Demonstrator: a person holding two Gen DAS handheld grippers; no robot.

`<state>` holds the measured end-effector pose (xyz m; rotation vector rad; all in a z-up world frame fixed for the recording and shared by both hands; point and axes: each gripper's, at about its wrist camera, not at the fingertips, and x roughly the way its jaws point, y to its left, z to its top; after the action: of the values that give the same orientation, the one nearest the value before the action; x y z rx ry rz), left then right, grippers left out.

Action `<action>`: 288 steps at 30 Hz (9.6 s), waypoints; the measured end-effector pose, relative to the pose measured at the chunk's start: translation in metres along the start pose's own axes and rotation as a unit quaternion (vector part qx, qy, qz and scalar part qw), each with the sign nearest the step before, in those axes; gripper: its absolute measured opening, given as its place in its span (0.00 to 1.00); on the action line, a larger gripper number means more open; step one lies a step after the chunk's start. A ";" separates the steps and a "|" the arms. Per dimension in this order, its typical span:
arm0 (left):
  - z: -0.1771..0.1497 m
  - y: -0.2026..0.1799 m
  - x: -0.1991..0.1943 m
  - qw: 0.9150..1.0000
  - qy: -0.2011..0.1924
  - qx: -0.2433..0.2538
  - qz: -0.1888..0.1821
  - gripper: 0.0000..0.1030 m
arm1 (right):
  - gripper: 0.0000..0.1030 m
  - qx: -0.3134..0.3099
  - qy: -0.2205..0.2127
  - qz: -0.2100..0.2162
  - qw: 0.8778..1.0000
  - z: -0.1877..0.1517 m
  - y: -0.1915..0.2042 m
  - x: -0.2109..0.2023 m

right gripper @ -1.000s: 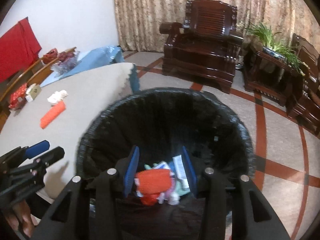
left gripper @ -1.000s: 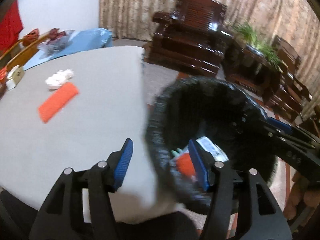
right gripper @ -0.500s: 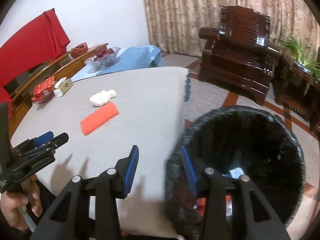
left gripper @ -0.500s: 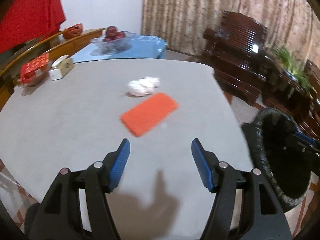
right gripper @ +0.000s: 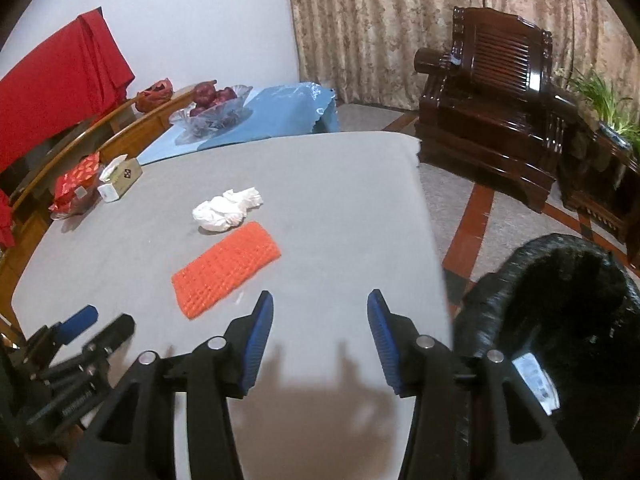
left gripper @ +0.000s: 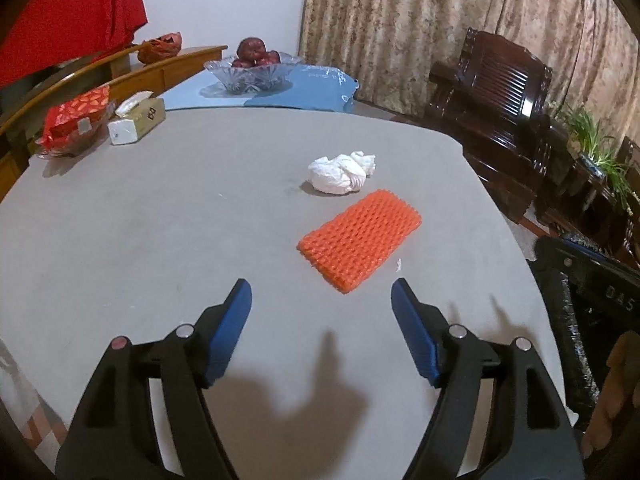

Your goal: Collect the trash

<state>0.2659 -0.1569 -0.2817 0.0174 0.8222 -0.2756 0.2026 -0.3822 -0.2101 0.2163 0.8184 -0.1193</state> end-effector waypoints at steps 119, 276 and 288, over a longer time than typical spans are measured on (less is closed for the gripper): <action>-0.018 -0.109 -0.071 0.999 0.015 -0.028 -0.044 0.08 | 0.13 -0.066 0.016 0.022 0.997 -0.016 -0.087 -0.099; 0.018 0.047 -0.436 0.953 -0.253 -0.057 0.159 0.95 | 0.94 0.007 -0.252 -0.038 0.967 -0.024 0.105 -0.365; 0.018 0.047 -0.436 0.953 -0.253 -0.058 0.158 0.95 | 0.94 0.007 -0.252 -0.039 0.967 -0.024 0.105 -0.365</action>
<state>0.0086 -0.0113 0.0429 -0.0315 0.3140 0.0752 -0.0421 -0.2660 0.0568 0.1576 0.3181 -0.2434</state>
